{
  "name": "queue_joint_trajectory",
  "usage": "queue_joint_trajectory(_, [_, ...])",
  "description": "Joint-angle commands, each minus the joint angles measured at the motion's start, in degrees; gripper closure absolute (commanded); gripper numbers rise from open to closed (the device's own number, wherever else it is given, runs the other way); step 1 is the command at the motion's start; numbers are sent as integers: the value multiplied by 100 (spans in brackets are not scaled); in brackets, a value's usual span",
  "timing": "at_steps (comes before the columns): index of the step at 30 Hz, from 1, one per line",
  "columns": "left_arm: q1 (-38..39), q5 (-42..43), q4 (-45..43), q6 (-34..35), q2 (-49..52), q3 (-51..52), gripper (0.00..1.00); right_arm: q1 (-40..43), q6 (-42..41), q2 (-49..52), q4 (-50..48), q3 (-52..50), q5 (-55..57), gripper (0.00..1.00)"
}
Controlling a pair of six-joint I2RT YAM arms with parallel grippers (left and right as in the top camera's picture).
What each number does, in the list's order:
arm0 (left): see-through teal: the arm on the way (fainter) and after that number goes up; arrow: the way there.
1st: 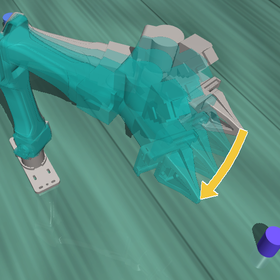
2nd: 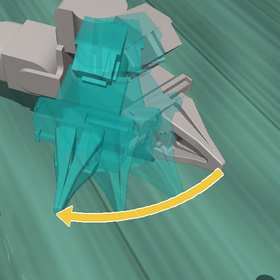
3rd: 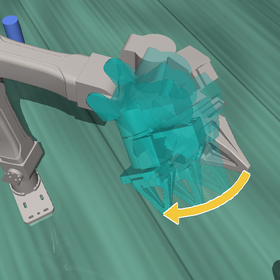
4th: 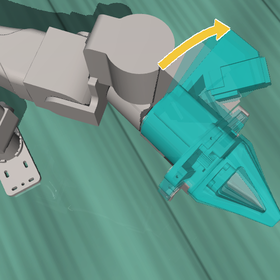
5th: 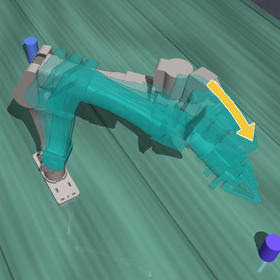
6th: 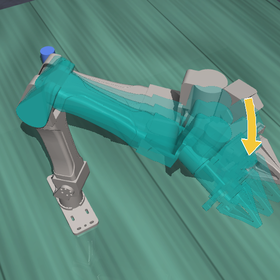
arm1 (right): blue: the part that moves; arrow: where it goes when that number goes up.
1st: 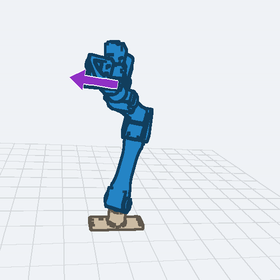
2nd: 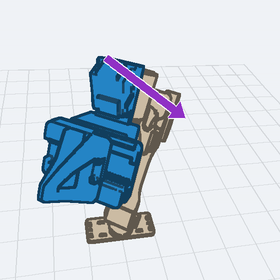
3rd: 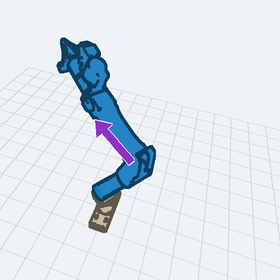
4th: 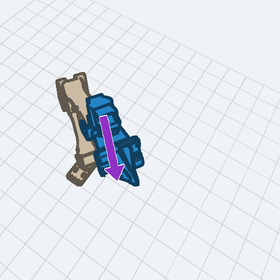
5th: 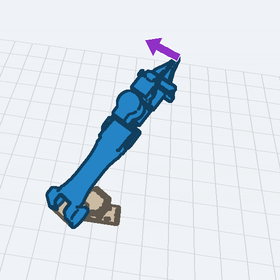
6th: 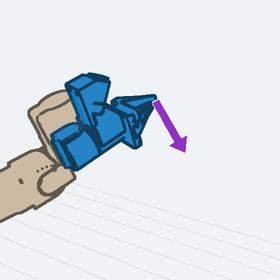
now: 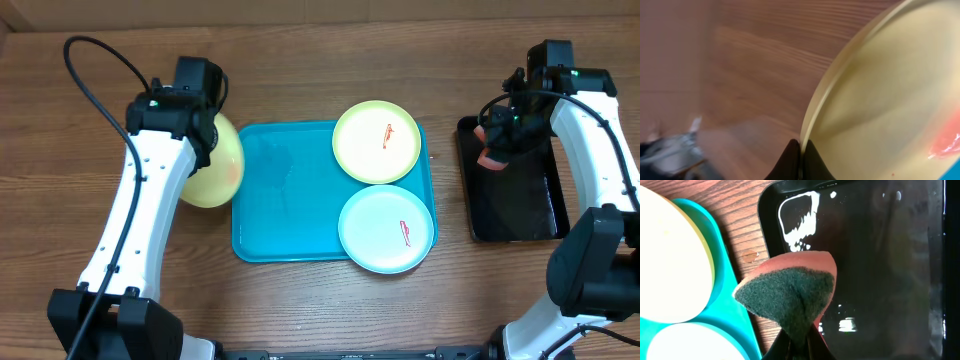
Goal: Clean dirty plates on tray and stack at the side
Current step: 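Lift the cream plate with left gripper and place it left of tray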
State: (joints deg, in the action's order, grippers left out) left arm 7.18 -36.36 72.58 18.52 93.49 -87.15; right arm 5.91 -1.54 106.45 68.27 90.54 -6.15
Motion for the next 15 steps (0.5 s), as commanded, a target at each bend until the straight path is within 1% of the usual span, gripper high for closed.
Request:
queue_joint_trajectory(1, [164,-2199,315,1360,50,-68,96,15,-63,-81,-4,72,-61,96])
queue_joint_trajectory(5, [136,-2564,361,1893,79,-2,96,15,-61,-81,24,70,-61,96])
queue_joint_trajectory(9, [138,-2903,372,2227,105,149,96,15,-61,-81,59,72,-59,96])
queue_joint_trajectory(14, [170,-3906,398,2280,105,518,96,15,-63,-81,81,70,-59,96])
queue_joint_trajectory(15, [199,-4236,415,2260,105,621,96,15,-61,-81,81,70,-59,96])
